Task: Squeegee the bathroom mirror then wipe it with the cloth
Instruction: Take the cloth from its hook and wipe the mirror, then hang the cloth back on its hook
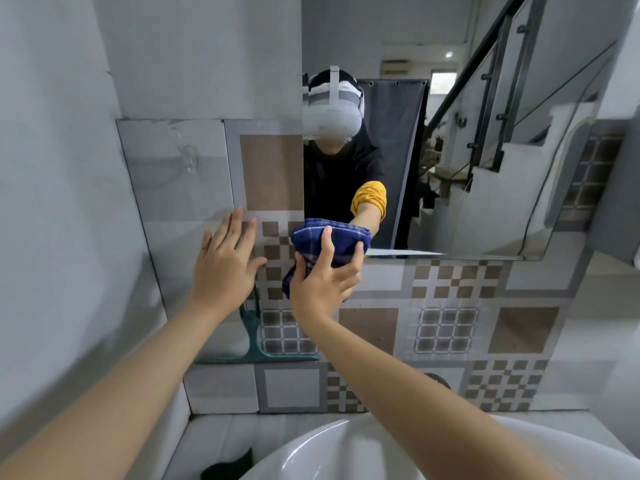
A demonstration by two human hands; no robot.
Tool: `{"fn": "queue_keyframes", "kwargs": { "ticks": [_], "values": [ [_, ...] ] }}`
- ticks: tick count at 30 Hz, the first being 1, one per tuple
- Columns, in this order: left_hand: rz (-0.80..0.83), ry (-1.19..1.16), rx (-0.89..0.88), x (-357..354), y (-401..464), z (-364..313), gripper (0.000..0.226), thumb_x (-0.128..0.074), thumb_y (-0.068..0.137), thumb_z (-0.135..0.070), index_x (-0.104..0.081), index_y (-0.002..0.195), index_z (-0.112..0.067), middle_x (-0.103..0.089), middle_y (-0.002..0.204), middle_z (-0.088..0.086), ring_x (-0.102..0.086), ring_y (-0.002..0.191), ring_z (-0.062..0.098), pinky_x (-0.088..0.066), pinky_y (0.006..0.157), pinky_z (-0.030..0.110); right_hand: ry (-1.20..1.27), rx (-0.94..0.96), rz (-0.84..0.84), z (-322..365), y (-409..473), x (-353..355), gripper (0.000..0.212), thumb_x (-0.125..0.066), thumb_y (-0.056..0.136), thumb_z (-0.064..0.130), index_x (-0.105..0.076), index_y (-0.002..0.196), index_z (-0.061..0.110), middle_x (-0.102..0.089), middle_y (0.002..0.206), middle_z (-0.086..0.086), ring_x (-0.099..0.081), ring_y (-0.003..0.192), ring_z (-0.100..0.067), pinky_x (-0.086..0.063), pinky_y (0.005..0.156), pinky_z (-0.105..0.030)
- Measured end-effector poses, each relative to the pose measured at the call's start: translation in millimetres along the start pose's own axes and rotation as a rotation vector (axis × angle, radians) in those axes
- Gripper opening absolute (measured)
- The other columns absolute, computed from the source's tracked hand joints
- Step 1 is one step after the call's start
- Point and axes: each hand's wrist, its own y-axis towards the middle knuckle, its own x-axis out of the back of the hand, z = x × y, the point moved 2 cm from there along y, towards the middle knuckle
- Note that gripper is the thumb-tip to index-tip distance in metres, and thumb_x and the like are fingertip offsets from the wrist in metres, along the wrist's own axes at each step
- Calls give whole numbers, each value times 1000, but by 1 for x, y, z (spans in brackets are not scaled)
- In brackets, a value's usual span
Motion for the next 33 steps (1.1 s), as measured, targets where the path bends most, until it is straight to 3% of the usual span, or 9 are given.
{"fn": "queue_keyframes", "kwargs": {
  "ticks": [4, 7, 10, 14, 18, 23, 28, 31, 33],
  "values": [
    [-107, -225, 41, 13, 2, -11, 45, -58, 87, -26, -50, 127, -6, -51, 133, 16, -45, 124, 32, -39, 99, 46, 59, 89, 78, -6, -4, 4, 72, -69, 83, 16, -28, 135, 46, -1, 146, 5, -21, 132, -31, -31, 106, -54],
    [-92, -572, 78, 24, 5, -21, 36, -60, 86, -21, -57, 120, -10, -64, 116, 7, -57, 108, 19, -48, 91, 34, 189, 132, 118, -12, -3, 12, 66, -70, 81, 11, -42, 135, 36, -8, 146, -1, -17, 134, -22, -32, 109, -41],
    [54, -910, 161, 37, 8, -28, 23, -56, 89, -18, -63, 111, -16, -68, 105, 0, -63, 98, 9, -53, 88, 31, 259, 328, 166, -15, -2, 26, 65, -72, 80, 9, -42, 133, 35, -11, 145, 2, -20, 136, -23, -30, 113, -38],
    [317, -1278, 314, 52, 7, -36, 23, -49, 93, -19, -65, 108, -16, -70, 104, 7, -67, 94, 17, -55, 79, 30, 245, 512, 295, -20, -3, 43, 67, -74, 78, 9, -40, 131, 35, -15, 140, 7, -29, 135, -29, -28, 113, -26],
    [468, -1374, 377, 63, 7, -38, 23, -50, 92, -18, -66, 108, -15, -70, 102, 10, -67, 90, 22, -56, 72, 32, 216, 608, 367, -18, -5, 54, 67, -76, 77, 12, -41, 131, 31, -20, 135, 5, -30, 126, -16, -22, 108, -8],
    [378, -1402, 496, 70, 6, -38, 18, -59, 85, -11, -70, 100, -12, -71, 98, 14, -67, 88, 27, -56, 79, 40, 230, 695, 481, -1, -3, 67, 68, -74, 77, 39, -43, 136, 27, -31, 137, -2, -27, 129, -8, -28, 108, -21],
    [272, -1408, 515, 78, 2, -32, 21, -68, 74, 2, -71, 92, -8, -72, 92, 7, -66, 93, 24, -53, 87, 31, 335, 616, 590, 22, 0, 84, 70, -64, 70, 64, -56, 129, 27, -54, 128, 3, -42, 125, -2, -34, 105, -20],
    [264, -1343, 488, 84, 0, -28, 23, -68, 73, 5, -72, 89, -11, -72, 93, 8, -66, 93, 26, -53, 86, 32, 570, 338, 617, 41, 0, 88, 46, -63, 79, 57, -71, 101, 18, -72, 96, -1, -66, 92, -11, -54, 80, -30],
    [235, -1335, 483, 88, -1, -26, 24, -67, 73, 7, -73, 88, -11, -73, 88, 4, -67, 90, 24, -54, 83, 29, 680, 145, 587, 56, 0, 88, 37, -68, 78, 48, -70, 85, 12, -72, 80, -12, -69, 75, -24, -59, 66, -38]
  ]
}}
